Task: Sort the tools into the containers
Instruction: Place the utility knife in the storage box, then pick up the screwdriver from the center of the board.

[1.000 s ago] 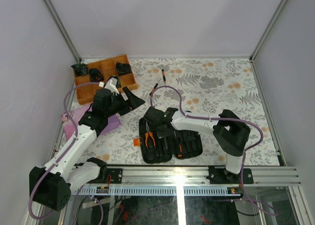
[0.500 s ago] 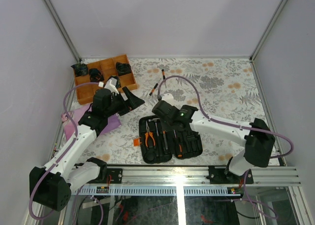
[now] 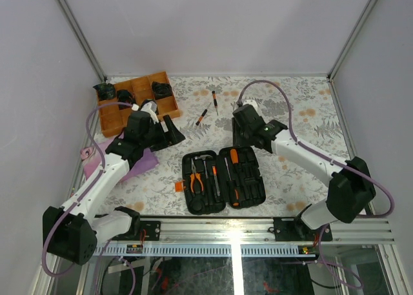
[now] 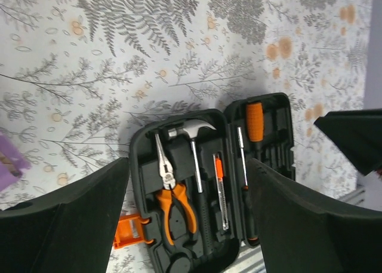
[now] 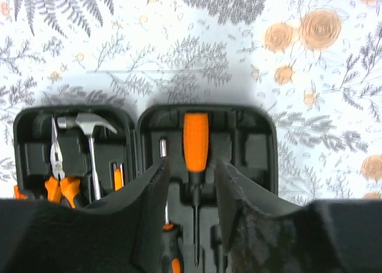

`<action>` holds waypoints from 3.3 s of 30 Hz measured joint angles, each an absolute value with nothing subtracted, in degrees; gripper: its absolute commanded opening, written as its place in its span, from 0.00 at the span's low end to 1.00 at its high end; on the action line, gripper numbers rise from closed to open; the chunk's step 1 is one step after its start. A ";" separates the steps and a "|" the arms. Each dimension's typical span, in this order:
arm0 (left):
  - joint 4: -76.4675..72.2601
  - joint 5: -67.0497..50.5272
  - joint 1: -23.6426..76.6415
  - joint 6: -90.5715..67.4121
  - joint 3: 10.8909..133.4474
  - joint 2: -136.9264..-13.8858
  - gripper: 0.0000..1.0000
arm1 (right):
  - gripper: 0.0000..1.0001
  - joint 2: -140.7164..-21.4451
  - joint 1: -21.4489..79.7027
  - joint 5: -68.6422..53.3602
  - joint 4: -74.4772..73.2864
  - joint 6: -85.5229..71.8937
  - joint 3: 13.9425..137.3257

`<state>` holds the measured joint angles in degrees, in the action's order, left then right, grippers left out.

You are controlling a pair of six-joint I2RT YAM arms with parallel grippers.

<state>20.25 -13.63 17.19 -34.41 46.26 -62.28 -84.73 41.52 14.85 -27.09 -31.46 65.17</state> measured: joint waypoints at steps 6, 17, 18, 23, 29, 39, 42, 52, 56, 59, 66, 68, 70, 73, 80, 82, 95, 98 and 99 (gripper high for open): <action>25.26 -10.46 17.19 -29.30 50.52 -63.00 0.82 | 0.50 -93.36 35.46 10.76 -23.22 -26.28 71.64; 28.75 -5.76 17.19 -26.65 50.24 -60.77 0.89 | 0.52 -115.09 30.48 6.79 -18.26 -17.85 92.75; 28.91 -5.23 17.19 -26.48 50.24 -60.55 0.89 | 0.52 -116.90 30.30 6.50 -18.39 -17.19 94.83; 29.34 -3.42 17.19 -25.34 50.02 -60.14 0.89 | 0.52 -126.37 29.71 5.93 -19.88 -14.37 106.19; 29.76 -2.72 17.19 -24.51 49.65 -60.14 0.89 | 0.51 -138.28 28.95 5.58 -23.68 -11.64 120.99; 30.04 -2.57 17.19 -24.45 49.65 -60.14 0.89 | 0.51 -148.00 27.64 3.14 -24.97 -10.50 129.80; 30.09 -2.55 17.19 -24.45 49.65 -60.14 0.89 | 0.51 -148.24 27.57 2.26 -24.86 -10.55 130.69; 30.24 -2.57 17.19 -24.34 49.65 -60.14 0.89 | 0.47 -151.00 27.57 2.02 -24.82 -10.13 134.15; 30.28 -2.57 17.19 -24.32 49.65 -60.14 0.89 | 0.38 -152.11 27.57 2.35 -25.04 -9.37 135.90; 30.28 -2.57 17.19 -24.32 49.65 -60.14 0.89 | 0.28 -152.16 27.57 2.52 -25.23 -8.62 135.92; 30.39 -2.57 17.19 -24.32 49.65 -60.14 0.89 | 0.07 -151.85 27.46 2.52 -25.34 -6.44 135.31; 30.59 -2.57 17.19 -24.32 49.65 -59.88 0.90 | 0.02 -149.88 27.46 2.59 -23.24 -5.74 131.41; 30.72 -2.57 17.19 -24.29 49.63 -59.00 0.91 | 0.00 -146.74 27.46 3.01 -22.33 -5.10 126.23; 30.70 -2.57 17.19 -24.25 49.63 -56.69 0.93 | 0.00 -140.86 27.46 4.36 -21.45 -4.38 116.99; 30.72 -2.59 17.19 -24.34 49.63 -55.07 0.99 | 0.00 -125.56 27.40 6.81 -16.64 -4.69 98.00; 30.72 -2.63 17.19 -24.38 49.67 -55.11 1.00 | 0.00 -120.49 27.38 6.92 -13.87 -5.26 92.82; 30.04 -6.15 17.19 -26.30 50.02 -54.15 1.00 | 0.00 -88.12 27.35 -4.64 8.64 -10.17 57.52; 29.21 -7.77 17.19 -26.81 50.04 -53.87 1.00 | 0.00 -83.00 27.38 -9.72 13.34 -10.87 50.94; 28.91 -8.43 17.17 -27.11 50.04 -53.74 1.00 | 0.00 -81.47 27.49 -11.33 14.94 -10.90 48.88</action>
<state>28.91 -8.43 17.17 -27.11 50.04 -53.74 -81.47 27.49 -11.33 14.94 -10.90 48.88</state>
